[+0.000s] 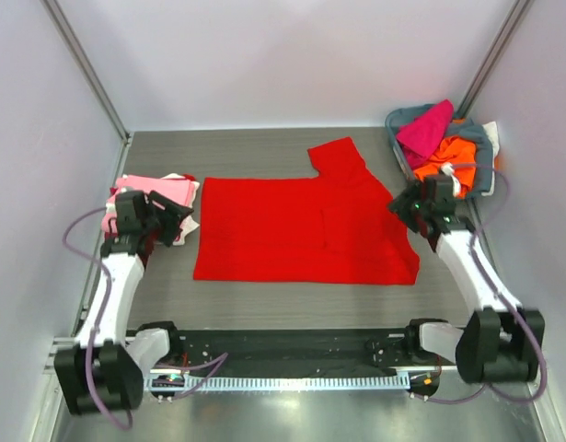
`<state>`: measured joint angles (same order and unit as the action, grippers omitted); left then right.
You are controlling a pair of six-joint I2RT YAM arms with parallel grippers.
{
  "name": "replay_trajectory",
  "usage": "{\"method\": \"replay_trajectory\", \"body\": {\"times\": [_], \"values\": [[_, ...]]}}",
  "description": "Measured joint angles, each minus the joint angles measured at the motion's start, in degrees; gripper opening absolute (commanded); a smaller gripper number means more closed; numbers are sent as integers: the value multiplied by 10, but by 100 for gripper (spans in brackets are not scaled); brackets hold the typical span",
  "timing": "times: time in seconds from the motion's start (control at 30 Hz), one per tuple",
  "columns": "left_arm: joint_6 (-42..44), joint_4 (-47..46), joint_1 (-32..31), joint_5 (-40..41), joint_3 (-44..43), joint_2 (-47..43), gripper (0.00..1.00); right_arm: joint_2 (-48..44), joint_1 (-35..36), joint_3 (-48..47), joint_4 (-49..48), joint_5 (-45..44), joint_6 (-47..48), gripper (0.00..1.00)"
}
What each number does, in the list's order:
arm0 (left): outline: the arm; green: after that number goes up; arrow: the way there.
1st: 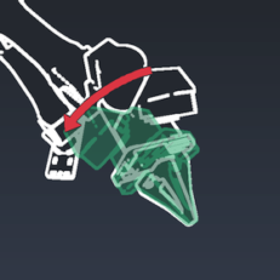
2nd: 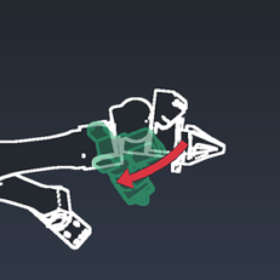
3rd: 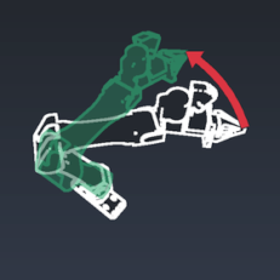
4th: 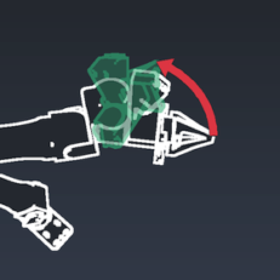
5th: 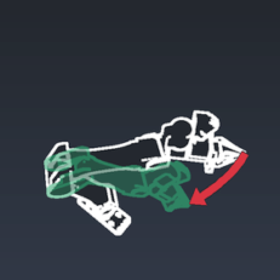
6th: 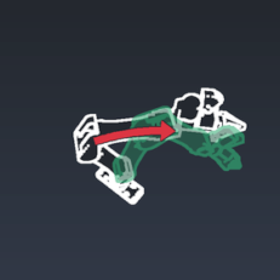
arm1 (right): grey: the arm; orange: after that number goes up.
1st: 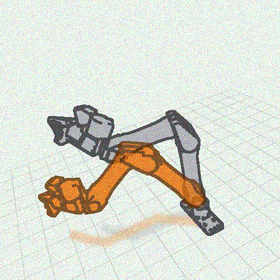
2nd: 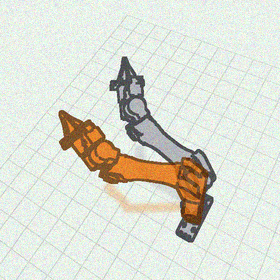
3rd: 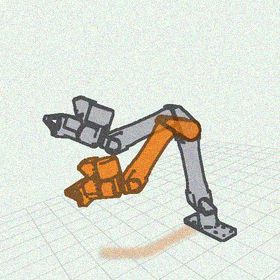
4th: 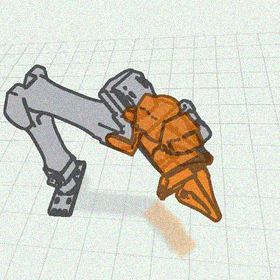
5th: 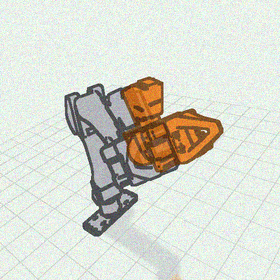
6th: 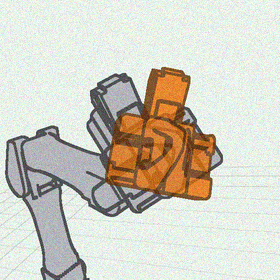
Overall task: Fold and stack the t-shirts
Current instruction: Flatten the tshirt out, then fold the tshirt
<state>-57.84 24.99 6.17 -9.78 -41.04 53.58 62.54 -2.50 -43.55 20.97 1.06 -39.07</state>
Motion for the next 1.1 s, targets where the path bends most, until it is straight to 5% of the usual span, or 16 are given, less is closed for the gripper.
{"method": "replay_trajectory", "body": {"times": [0.2,0.6,0.83,1.1], "values": [[63,-23,-13,-10,-144,211,64,208,83,-178,-28,-36,45,55],[81,-61,-23,-18,-352,468,63,595,98,-569,5,-83,122,65],[73,-63,-54,-7,-450,564,62,808,97,-839,43,-99,160,65],[76,-58,-74,8,-520,632,61,907,91,-961,45,-56,170,62]]}}
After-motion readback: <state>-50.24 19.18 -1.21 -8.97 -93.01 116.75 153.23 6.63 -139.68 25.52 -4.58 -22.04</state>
